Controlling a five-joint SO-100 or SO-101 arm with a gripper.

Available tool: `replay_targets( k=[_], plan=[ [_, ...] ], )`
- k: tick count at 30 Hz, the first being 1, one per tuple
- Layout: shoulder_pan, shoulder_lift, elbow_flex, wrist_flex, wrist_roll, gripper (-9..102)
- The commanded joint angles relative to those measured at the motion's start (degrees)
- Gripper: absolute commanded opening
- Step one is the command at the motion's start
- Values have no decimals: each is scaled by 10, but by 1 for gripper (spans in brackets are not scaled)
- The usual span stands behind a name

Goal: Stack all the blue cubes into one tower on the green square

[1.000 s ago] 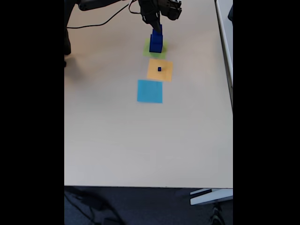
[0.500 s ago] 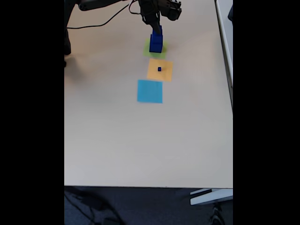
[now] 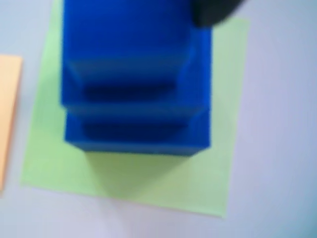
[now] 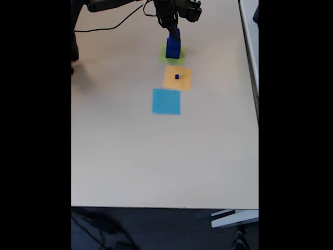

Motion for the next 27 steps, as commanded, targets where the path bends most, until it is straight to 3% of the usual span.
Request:
replay_targets(
  k=[1, 5, 11, 21, 27],
  plan=[
    [-10, 29, -76, -5, -11, 22],
    [-10, 21, -151, -44, -66, 24],
    [31, 47, -135, -112, -137, 24],
    [124, 107, 83, -142, -172, 26],
    [148, 124, 229, -236, -208, 26]
  ],
)
